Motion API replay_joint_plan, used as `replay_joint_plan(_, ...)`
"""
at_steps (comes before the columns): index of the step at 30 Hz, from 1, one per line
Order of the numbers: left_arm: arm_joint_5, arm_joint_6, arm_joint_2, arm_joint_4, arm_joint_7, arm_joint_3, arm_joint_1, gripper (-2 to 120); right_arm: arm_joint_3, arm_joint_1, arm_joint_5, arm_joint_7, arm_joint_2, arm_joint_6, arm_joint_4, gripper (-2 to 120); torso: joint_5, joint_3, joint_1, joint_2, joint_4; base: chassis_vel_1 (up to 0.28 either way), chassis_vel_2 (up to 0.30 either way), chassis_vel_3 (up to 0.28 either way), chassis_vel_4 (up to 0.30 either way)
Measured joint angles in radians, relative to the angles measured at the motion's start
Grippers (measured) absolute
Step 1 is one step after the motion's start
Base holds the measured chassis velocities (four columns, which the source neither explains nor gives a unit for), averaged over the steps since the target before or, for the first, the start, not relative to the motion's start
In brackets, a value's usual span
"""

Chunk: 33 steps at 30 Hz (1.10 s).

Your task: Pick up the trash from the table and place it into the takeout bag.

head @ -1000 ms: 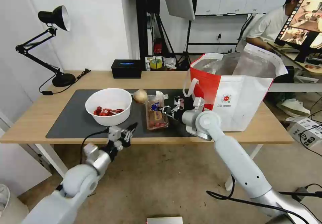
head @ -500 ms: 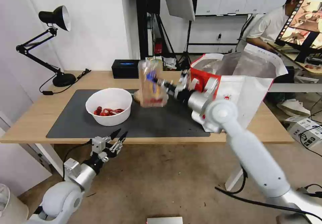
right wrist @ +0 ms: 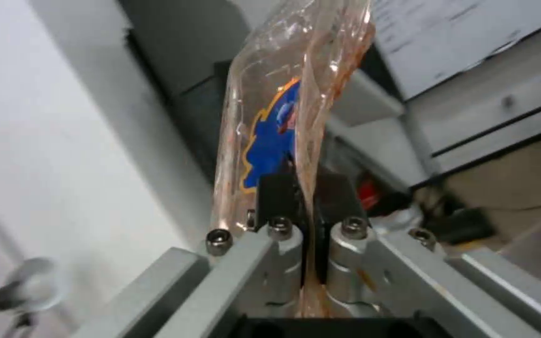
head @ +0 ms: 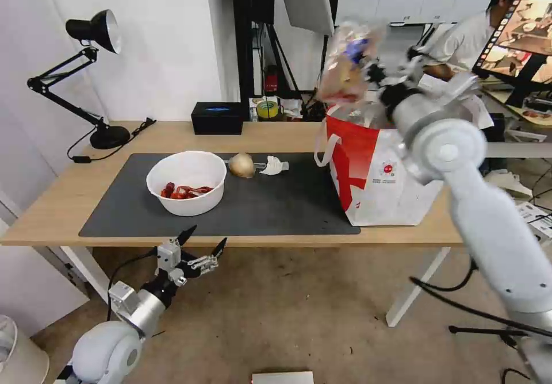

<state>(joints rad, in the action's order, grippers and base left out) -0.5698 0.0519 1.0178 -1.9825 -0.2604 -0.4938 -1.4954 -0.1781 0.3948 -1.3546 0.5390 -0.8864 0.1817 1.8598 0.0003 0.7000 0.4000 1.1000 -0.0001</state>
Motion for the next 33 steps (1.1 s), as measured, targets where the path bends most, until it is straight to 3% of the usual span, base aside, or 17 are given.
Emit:
replay_joint_plan(8, 0.011, -0.003, 0.009, -0.001, 0.001, 0.025, 0.01, 114, -0.022, 0.023, 0.018, 0.012, 0.054, 0.016, -0.019, 0, 0.0001, 0.0, 0.0, 0.0, -0.0001, 0.0, 0.0, 0.0, 0.0)
replay_joint_plan(13, 0.014, -0.005, 0.015, -0.012, 0.002, 0.034, 0.019, 113, -0.021, 0.095, 0.249, -0.076, 0.067, 0.004, -0.063, 0, 0.0, 0.0, 0.0, 0.0, -0.0001, 0.0, 0.0, 0.0, 0.0)
replay_joint_plan(16, 0.012, -0.005, 0.007, -0.021, 0.004, 0.023, 0.015, 109, -0.021, 0.119, 0.301, -0.1, 0.066, -0.003, -0.074, 0, 0.0, 0.0, 0.0, 0.0, 0.0001, 0.0, 0.0, 0.0, 0.0)
replay_joint_plan(25, 0.01, -0.006, 0.014, -0.039, 0.028, 0.016, 0.004, 100, -0.022, 0.164, 0.306, -0.103, 0.059, 0.005, -0.054, 0, -0.0003, 0.0, 0.0, 0.0, 0.0001, 0.0, 0.0, 0.0, 0.0)
replay_joint_plan(33, 0.01, -0.007, 0.011, -0.044, 0.039, 0.022, 0.0, 100, -0.048, 0.221, 0.204, -0.047, 0.044, 0.035, -0.001, 24, -0.0004, 0.0, 0.0, 0.0, 0.0002, 0.0, 0.0, 0.0, 0.0)
